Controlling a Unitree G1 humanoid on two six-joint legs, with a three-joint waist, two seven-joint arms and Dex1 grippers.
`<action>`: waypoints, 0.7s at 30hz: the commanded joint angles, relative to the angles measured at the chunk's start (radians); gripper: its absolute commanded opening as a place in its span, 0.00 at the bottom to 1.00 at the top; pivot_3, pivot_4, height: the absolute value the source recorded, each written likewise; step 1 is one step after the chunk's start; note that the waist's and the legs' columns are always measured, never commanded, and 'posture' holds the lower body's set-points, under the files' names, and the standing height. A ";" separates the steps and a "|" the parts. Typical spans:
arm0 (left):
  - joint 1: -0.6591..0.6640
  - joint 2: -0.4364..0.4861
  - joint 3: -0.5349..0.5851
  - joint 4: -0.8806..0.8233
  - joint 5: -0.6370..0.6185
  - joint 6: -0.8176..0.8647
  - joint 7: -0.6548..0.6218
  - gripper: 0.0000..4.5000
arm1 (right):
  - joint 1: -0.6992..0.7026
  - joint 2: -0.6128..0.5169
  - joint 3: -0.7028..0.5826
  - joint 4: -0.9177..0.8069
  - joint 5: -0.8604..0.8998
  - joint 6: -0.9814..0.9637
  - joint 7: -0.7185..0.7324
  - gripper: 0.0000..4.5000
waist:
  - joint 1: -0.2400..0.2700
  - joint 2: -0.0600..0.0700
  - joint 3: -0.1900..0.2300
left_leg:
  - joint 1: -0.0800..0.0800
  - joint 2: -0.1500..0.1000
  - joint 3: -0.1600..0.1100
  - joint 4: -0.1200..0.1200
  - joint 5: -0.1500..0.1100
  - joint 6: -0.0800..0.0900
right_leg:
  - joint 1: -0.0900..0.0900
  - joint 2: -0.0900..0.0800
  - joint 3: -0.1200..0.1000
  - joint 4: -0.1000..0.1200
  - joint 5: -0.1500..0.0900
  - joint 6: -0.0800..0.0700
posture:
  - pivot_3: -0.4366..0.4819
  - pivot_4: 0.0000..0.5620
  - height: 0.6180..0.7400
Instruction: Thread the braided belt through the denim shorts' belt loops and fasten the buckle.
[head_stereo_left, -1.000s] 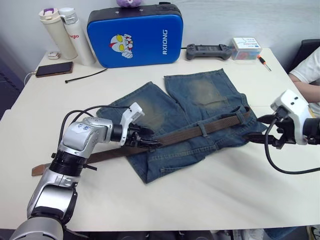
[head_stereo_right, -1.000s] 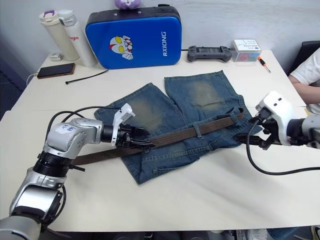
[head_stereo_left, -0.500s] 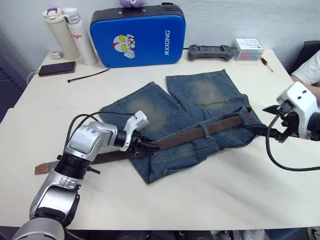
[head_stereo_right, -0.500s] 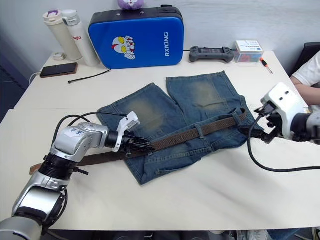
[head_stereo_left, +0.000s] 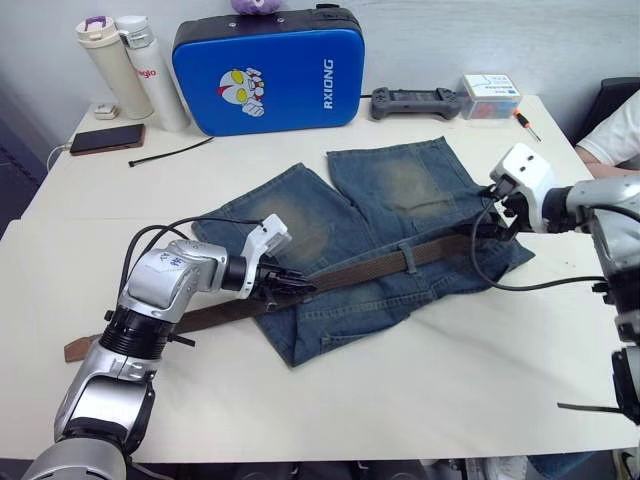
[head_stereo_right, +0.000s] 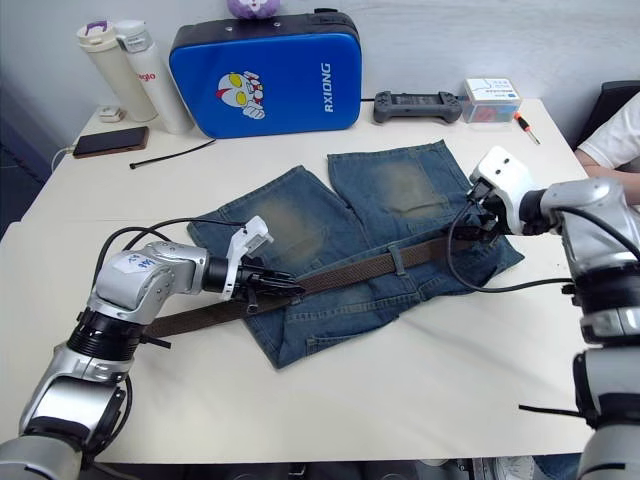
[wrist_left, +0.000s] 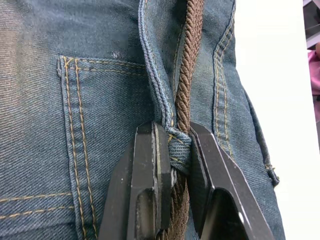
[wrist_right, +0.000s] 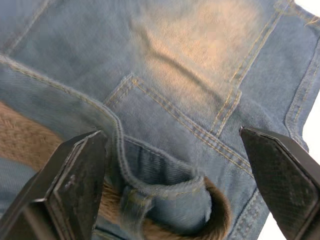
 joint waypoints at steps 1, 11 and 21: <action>-0.001 0.003 0.030 -0.052 -0.021 -0.003 0.005 0.05 | -0.058 -0.012 0.042 0.102 -0.078 -0.036 0.094 0.89 | 0.000 0.000 0.000 | 0.000 0.000 0.000 0.000 0.000 0.000 | 0.000 0.000 0.000 0.000 0.000 0.000 | 0.48 0.27 1.00; 0.001 0.042 0.034 -0.095 -0.024 -0.007 -0.012 0.05 | -0.057 -0.071 0.045 0.116 -0.131 -0.054 0.260 0.00 | -0.001 0.000 0.000 | 0.000 0.000 0.000 0.000 0.000 0.000 | 0.000 0.000 0.000 0.000 0.000 0.000 | 0.48 0.27 1.00; -0.129 0.093 0.030 0.106 0.097 -0.232 -0.016 0.05 | -0.062 -0.025 -0.042 0.077 -0.117 -0.078 0.124 0.00 | -0.003 0.000 0.000 | 0.000 0.000 0.000 0.001 0.000 -0.001 | 0.000 0.000 0.000 -0.001 0.000 0.000 | 0.48 0.27 1.00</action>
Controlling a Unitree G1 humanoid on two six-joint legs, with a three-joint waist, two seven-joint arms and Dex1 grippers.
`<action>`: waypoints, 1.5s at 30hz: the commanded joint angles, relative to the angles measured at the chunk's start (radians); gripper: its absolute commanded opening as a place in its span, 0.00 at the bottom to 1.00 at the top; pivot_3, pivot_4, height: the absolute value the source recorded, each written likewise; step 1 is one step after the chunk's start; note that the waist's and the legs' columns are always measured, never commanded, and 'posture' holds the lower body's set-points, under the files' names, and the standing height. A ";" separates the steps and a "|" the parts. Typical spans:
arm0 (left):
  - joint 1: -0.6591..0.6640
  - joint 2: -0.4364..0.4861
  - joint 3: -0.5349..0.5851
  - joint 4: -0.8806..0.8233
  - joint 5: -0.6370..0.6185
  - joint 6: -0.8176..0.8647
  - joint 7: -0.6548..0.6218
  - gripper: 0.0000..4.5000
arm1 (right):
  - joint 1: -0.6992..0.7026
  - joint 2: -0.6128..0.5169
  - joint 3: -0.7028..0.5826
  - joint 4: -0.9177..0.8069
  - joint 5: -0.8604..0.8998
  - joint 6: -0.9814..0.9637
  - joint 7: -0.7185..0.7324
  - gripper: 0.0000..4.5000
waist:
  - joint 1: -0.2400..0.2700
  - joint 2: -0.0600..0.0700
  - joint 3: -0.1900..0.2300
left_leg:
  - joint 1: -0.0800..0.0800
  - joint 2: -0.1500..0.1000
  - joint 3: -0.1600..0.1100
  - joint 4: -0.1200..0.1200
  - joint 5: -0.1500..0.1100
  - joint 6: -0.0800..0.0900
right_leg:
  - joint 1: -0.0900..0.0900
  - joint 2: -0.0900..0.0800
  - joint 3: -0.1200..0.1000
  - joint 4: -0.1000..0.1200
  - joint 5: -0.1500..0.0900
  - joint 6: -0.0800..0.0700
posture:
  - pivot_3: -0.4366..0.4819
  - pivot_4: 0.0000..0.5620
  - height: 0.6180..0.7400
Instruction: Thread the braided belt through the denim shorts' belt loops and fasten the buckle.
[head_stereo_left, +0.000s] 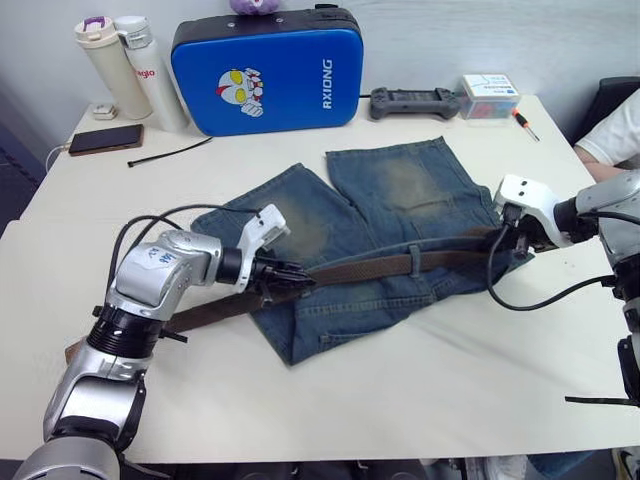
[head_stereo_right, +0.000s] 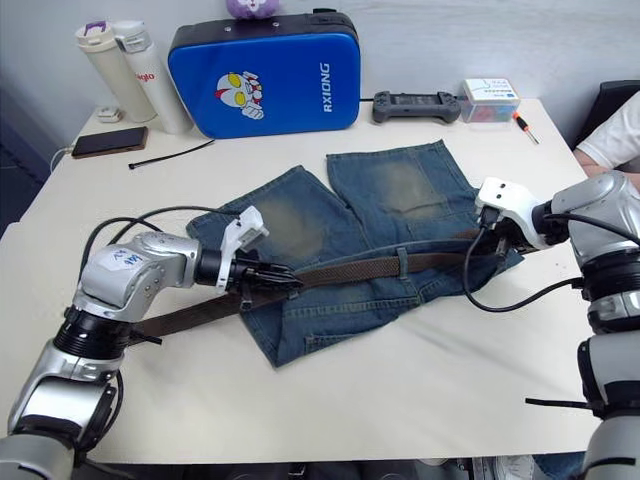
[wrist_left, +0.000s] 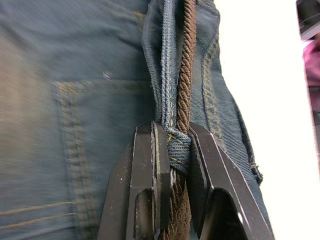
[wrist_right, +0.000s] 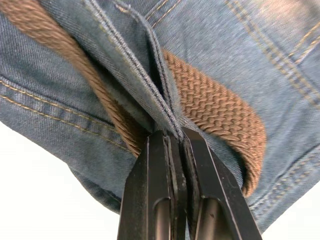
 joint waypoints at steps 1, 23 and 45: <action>-0.089 0.032 0.023 0.149 0.111 -0.180 0.017 0.05 | -0.060 0.023 -0.070 0.016 -0.003 -0.021 -0.103 0.00 | -0.004 0.000 0.000 | 0.000 0.000 0.000 0.000 0.000 0.000 | 0.000 0.000 0.000 0.000 0.000 0.000 | 0.48 0.27 1.00; -0.671 0.141 -0.160 1.169 0.876 -1.433 0.872 0.05 | -0.141 0.215 -0.290 0.004 0.051 -0.400 -0.680 0.00 | -0.028 -0.002 0.001 | -0.019 -0.004 0.006 0.001 0.001 -0.001 | -0.033 -0.004 -0.003 0.023 0.000 0.001 | 0.48 0.27 1.00; 0.506 0.499 0.078 -0.057 -0.005 -1.097 -0.209 0.05 | 1.197 -0.031 -0.553 -0.833 0.305 -0.722 -0.155 0.00 | -0.021 0.001 -0.001 | 0.016 0.000 0.009 -0.004 -0.005 0.005 | 0.008 -0.004 -0.002 0.002 0.000 0.000 | 0.48 0.27 1.00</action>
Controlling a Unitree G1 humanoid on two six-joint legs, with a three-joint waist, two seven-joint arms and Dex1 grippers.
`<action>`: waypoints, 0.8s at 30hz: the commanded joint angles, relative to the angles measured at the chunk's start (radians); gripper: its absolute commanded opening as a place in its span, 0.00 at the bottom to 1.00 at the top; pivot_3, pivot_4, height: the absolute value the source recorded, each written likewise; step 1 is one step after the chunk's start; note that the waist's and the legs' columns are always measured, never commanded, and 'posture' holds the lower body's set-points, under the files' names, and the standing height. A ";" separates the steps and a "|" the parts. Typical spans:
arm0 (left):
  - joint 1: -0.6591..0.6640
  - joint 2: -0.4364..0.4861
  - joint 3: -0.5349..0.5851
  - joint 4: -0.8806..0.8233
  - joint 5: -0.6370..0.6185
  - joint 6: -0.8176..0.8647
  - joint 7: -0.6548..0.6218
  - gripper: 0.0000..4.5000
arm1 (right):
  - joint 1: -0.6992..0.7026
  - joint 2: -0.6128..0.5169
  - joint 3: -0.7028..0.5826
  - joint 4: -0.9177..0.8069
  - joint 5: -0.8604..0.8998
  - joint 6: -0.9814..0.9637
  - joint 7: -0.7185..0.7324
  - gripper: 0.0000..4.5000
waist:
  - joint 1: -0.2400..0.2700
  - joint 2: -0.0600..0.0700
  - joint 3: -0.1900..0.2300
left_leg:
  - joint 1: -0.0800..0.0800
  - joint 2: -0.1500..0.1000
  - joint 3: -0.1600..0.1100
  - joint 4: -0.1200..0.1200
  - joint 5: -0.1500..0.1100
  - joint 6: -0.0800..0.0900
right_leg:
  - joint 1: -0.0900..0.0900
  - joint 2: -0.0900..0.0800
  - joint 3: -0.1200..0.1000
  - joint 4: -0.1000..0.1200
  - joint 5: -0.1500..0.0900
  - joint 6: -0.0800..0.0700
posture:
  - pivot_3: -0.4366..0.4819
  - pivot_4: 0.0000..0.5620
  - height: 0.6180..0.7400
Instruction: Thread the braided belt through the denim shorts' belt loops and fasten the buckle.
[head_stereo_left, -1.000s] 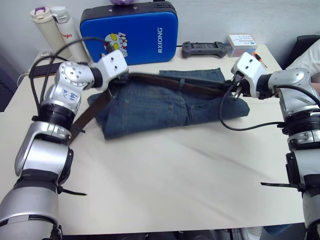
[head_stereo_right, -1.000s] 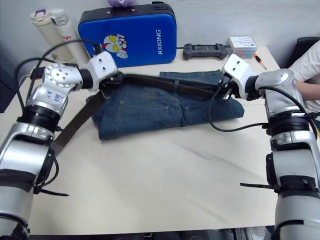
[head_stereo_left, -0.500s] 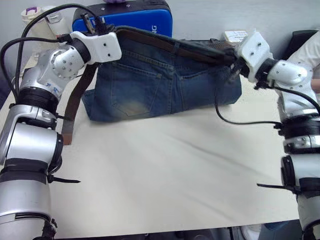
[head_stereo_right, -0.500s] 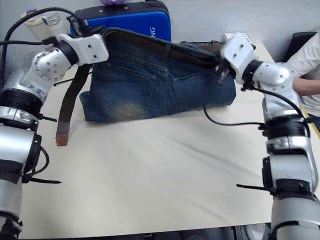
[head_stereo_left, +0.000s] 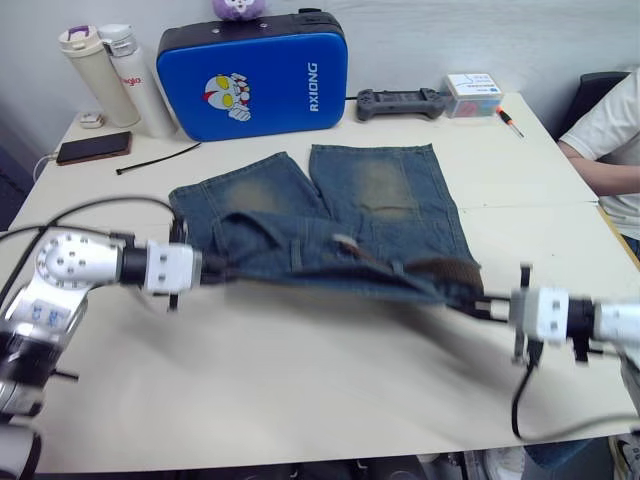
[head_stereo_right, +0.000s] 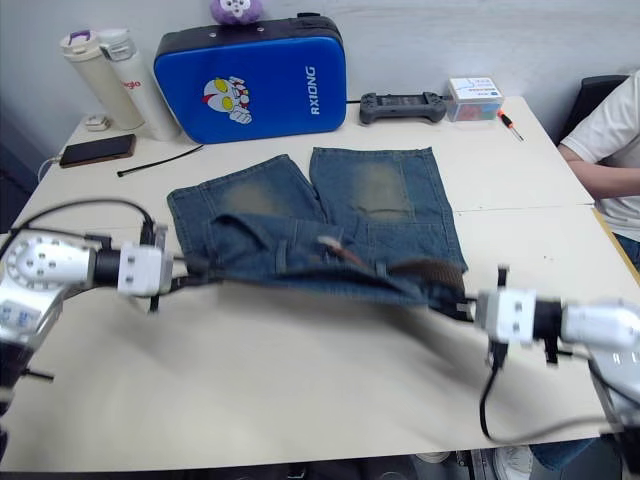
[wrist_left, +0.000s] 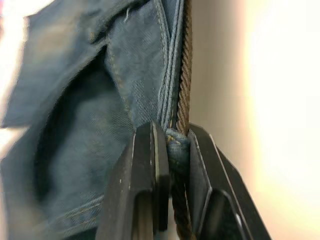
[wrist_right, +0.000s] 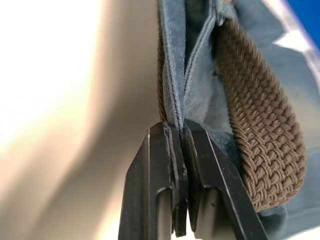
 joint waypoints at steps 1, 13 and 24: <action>0.152 0.075 0.054 -0.203 -0.081 0.206 -0.045 0.05 | 0.111 -0.039 -0.079 0.024 -0.043 -0.102 0.023 0.00 | 0.001 0.000 0.001 | 0.003 0.000 0.000 0.000 -0.003 0.002 | 0.005 0.000 0.000 -0.002 0.000 0.000 | 0.48 0.27 1.00; 0.351 0.094 0.054 -0.414 -0.044 0.476 -0.070 0.47 | 0.165 -0.155 -0.036 0.066 -0.019 -0.068 0.101 0.45 | 0.022 0.000 0.000 | 0.011 0.002 0.000 0.001 -0.009 0.006 | 0.013 0.002 0.001 -0.006 0.000 0.000 | 0.48 0.27 1.00; 0.455 0.206 0.242 -0.467 -0.259 0.727 -0.251 0.99 | 0.124 -0.401 -0.219 -0.168 0.348 0.619 0.250 0.99 | 0.021 0.001 0.001 | 0.013 0.005 0.001 -0.004 -0.010 0.006 | 0.013 0.003 0.001 -0.006 -0.003 -0.004 | 0.48 0.27 1.00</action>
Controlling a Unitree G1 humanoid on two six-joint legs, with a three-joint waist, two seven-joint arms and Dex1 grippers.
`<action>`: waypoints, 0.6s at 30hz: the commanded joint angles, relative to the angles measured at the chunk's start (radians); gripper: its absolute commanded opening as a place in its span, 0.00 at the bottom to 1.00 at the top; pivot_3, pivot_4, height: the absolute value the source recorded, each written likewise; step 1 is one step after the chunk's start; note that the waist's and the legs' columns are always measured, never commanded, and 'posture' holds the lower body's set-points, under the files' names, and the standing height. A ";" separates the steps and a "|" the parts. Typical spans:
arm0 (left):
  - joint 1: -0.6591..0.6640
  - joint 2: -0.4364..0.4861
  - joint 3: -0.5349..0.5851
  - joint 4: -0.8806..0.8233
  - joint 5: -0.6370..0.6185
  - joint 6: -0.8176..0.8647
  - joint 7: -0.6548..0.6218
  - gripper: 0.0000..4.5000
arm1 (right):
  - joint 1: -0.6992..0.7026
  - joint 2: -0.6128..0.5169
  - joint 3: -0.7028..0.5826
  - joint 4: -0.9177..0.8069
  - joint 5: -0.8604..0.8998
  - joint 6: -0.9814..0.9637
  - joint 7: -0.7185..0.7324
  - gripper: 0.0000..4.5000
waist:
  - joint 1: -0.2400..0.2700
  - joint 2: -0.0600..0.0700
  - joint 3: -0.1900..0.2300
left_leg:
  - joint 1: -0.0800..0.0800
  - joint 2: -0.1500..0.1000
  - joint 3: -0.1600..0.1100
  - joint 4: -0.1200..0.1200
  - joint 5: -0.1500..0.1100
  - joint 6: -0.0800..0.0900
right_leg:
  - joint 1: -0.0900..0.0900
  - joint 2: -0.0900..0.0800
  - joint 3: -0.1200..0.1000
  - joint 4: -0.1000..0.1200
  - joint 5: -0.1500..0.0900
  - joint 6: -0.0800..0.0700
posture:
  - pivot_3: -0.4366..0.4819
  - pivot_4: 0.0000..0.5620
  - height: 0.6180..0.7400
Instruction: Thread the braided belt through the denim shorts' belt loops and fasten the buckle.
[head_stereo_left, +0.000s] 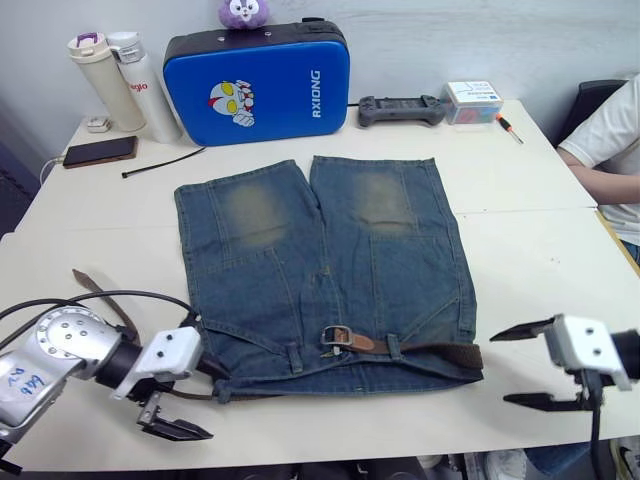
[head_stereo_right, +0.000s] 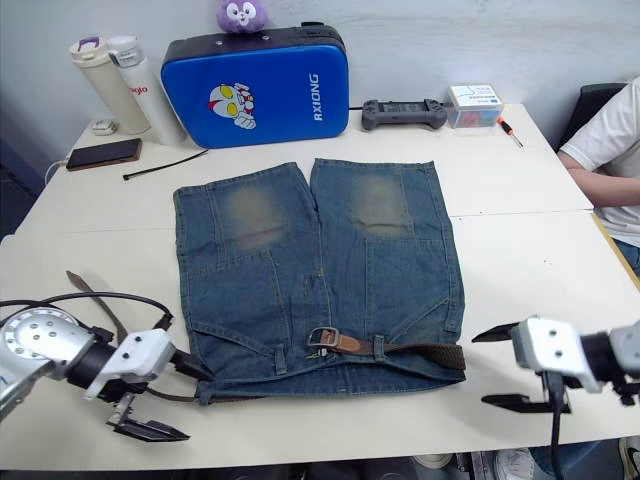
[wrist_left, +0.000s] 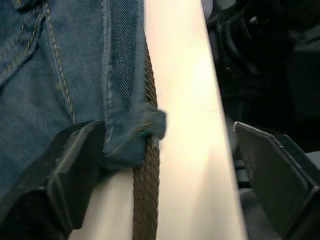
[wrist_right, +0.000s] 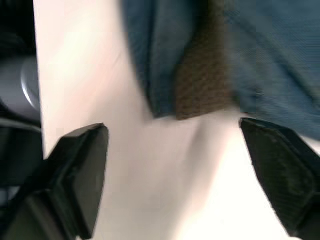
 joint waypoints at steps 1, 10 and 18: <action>0.014 0.013 0.085 -0.047 -0.107 0.100 -0.042 0.99 | -0.035 -0.061 -0.072 -0.094 0.141 0.233 0.038 0.99 | 0.002 0.000 0.000 | 0.000 0.000 0.000 -0.001 0.000 0.000 | 0.000 0.000 0.000 0.000 0.000 0.000 | 0.48 0.27 1.00; -0.062 -0.051 0.265 -0.053 -0.285 0.300 0.014 0.99 | -0.296 -0.055 0.028 -0.233 0.339 0.540 -0.086 0.99 | 0.004 0.000 0.001 | 0.000 0.000 0.000 -0.005 0.000 0.000 | -0.001 -0.001 -0.001 -0.004 0.000 -0.001 | 0.48 0.27 1.00; 0.039 -0.100 0.472 -0.078 -0.357 0.506 0.154 0.99 | -0.642 -0.073 0.191 -0.271 0.577 0.821 -0.088 0.99 | -0.004 0.000 0.002 | 0.000 0.001 0.000 -0.008 0.000 0.000 | -0.002 0.000 0.000 -0.006 -0.001 -0.001 | 0.48 0.27 1.00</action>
